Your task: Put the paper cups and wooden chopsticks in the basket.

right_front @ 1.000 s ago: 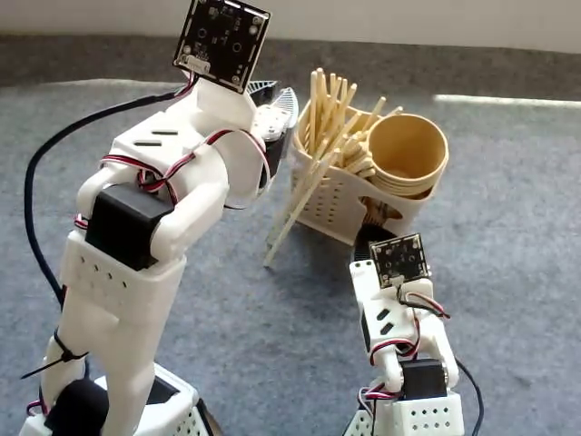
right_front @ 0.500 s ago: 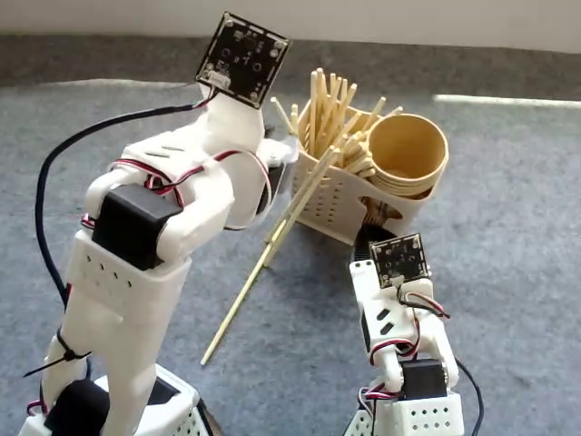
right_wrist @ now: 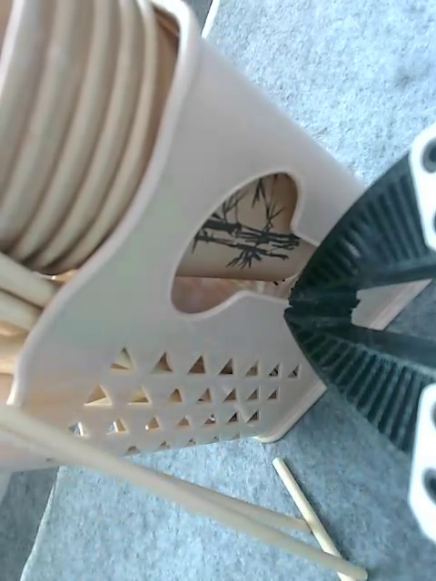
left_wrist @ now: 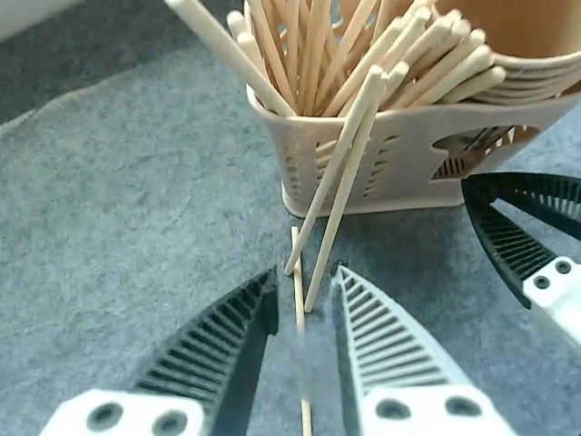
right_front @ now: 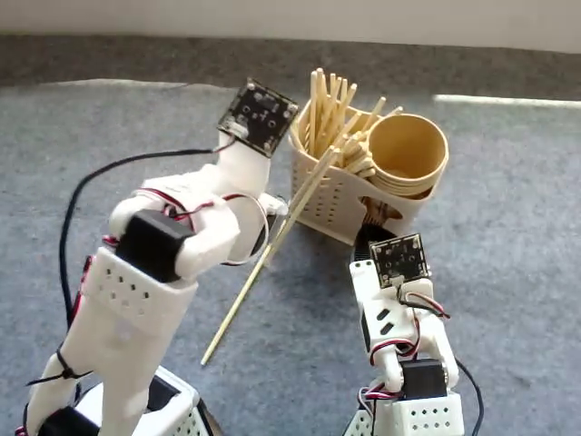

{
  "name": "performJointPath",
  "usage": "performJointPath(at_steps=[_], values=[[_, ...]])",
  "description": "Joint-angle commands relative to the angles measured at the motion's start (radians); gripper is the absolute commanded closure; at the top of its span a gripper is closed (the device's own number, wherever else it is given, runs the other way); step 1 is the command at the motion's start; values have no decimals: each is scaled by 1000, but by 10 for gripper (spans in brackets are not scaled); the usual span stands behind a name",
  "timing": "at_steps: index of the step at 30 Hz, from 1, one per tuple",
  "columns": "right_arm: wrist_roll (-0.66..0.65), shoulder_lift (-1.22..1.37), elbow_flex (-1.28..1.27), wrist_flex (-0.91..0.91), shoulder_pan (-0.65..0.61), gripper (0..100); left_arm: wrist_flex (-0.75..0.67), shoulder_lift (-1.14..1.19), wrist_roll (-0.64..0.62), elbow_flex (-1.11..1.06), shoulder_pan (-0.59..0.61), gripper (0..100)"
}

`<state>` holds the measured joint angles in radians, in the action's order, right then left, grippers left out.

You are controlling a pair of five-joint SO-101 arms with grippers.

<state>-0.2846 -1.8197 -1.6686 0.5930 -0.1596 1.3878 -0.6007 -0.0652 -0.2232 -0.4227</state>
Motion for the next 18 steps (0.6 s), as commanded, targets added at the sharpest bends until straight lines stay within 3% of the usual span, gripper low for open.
performJointPath(at_steps=[1,8,18], values=[[6,-19,-19,-4,13,994,-187,-70,8,-176,-39,887],[6,-19,-18,-4,15,994,-397,-110,5,-406,-101,887],[5,-19,-16,-4,15,994,-677,-110,2,-593,-97,891]])
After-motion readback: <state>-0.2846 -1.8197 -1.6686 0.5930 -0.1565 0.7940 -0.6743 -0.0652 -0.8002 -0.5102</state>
